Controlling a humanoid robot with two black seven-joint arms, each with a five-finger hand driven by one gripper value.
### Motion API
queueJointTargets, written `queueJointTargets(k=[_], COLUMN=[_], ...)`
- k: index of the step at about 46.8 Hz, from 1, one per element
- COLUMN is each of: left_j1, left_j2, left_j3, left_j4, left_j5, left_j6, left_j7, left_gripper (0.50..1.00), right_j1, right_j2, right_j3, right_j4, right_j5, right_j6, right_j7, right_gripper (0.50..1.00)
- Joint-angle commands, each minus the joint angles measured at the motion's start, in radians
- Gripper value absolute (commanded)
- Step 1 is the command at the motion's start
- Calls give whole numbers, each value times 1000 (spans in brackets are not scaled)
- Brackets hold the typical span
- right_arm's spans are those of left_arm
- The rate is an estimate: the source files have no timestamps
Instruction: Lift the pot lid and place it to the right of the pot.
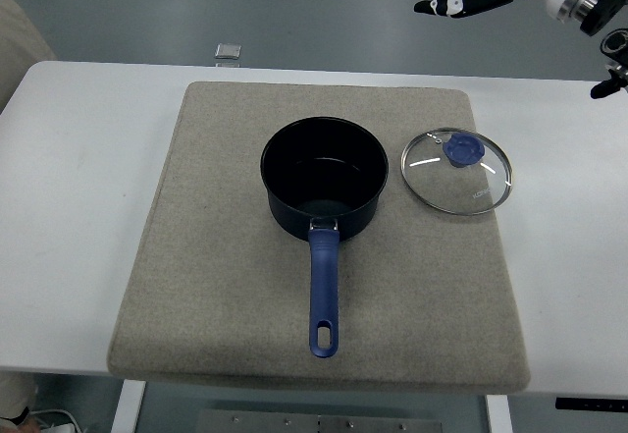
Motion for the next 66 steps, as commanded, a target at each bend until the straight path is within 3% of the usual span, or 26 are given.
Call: queueJointTargets(k=[1,6,14,33,44,53,66], left_j1=[0,0,0,0,0,0,0], left_j2=[0,0,0,0,0,0,0], left_j3=[0,0,0,0,0,0,0], left_j4=[0,0,0,0,0,0,0], left_j5=[0,0,0,0,0,0,0], left_j6=[0,0,0,0,0,0,0], left_j7=[0,0,0,0,0,0,0], left_gripper=[1000,1000,1000,1000,1000,1000,1000], right_j1=[-1,-4,1,7,-34,-86,-166], right_j2=[0,0,0,0,12,37,70], right_j3=[0,-2,-3,0,8,55,169], right_j4=[-4,-10,-12,-13,-21,-116,-155], right_j5=[139,254,263,257,265,305,375], right_j6=[13,10,18,54,44,34,30], right_j7=[-119,-205,-213,-196,-105,-114,-118], right_gripper=[905,905,905,905,905,905,905])
